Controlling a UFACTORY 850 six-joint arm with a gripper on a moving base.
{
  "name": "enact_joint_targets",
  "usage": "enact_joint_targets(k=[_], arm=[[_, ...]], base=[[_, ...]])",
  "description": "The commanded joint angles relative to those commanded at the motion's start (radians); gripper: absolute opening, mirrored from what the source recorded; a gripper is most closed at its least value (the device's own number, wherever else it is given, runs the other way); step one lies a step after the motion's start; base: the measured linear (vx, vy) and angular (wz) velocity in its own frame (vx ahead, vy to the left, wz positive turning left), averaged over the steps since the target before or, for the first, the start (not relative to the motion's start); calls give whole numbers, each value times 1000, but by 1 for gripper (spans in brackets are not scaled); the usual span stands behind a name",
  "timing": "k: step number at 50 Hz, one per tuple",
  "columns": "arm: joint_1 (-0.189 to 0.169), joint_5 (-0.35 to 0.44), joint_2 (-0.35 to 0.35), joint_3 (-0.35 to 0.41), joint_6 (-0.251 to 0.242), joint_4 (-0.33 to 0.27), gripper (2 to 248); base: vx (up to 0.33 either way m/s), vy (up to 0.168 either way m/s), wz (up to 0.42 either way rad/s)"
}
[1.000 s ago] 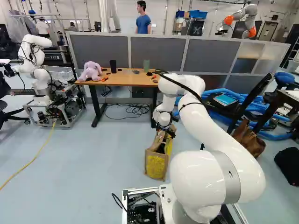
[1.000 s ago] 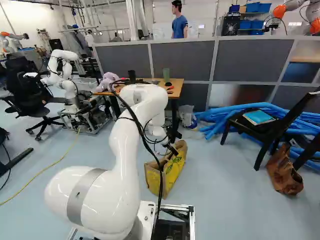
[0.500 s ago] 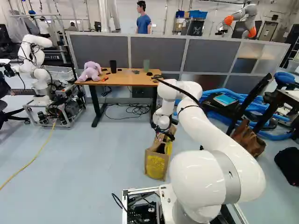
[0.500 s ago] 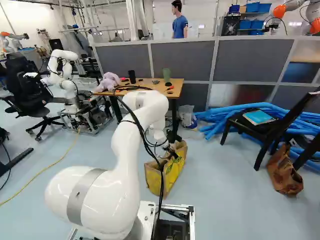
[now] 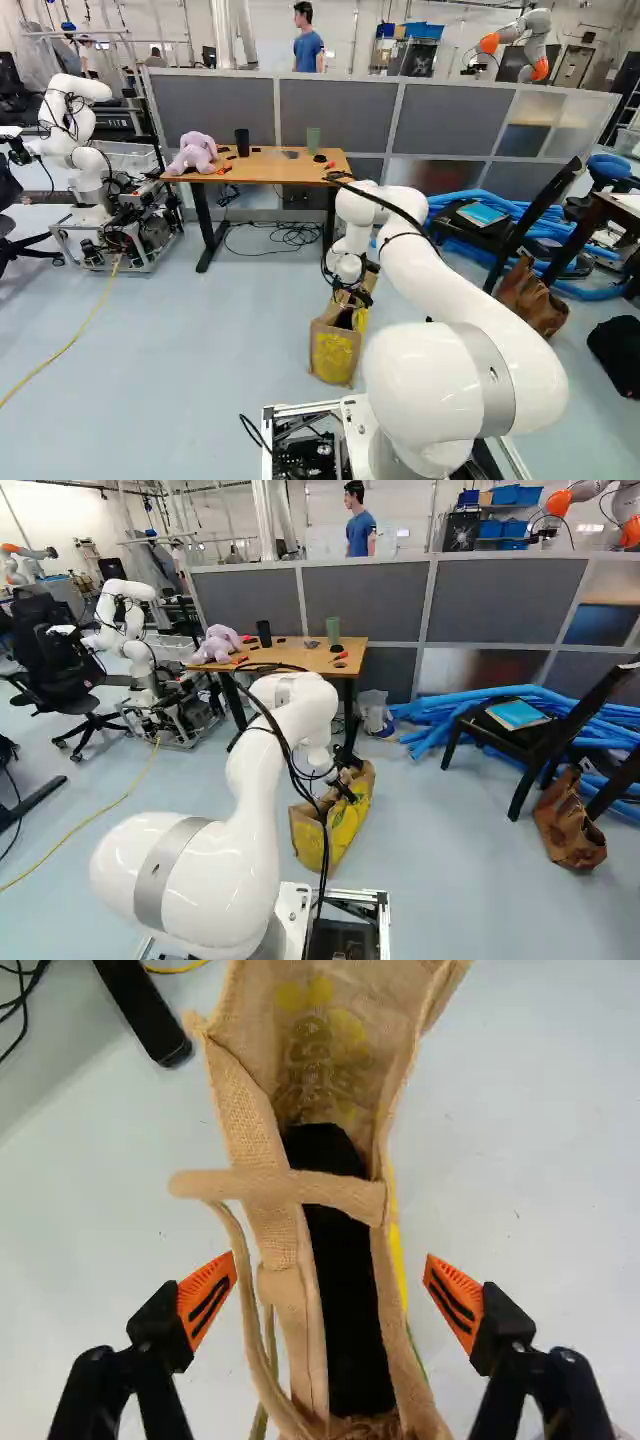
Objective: Pick up the bag on the ground and place it on the table
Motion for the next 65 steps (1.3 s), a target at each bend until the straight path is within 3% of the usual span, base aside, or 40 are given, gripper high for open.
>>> enact_joint_targets(k=[42, 43, 47, 48, 53, 54, 58, 59, 63, 64, 65], arm=[[0, 0, -145, -146, 0, 0, 247], [0, 0, -146, -147, 0, 0, 233], [0, 0, -147, -148, 0, 0, 233], [0, 0, -147, -148, 0, 0, 195], [0, 0, -148, -148, 0, 0, 195], [0, 0, -148, -148, 0, 0, 157], [0, 0, -148, -148, 0, 0, 157], [0, 0, -148, -148, 0, 0, 119], [0, 0, -148, -148, 0, 0, 119], [0, 0, -148, -148, 0, 0, 82], [0, 0, -148, -148, 0, 0, 82]], base=[[0, 0, 0], [0, 0, 0], [0, 0, 0], [0, 0, 0], [0, 0, 0], [0, 0, 0], [0, 0, 0], [0, 0, 0], [0, 0, 0], [0, 0, 0], [0, 0, 0]])
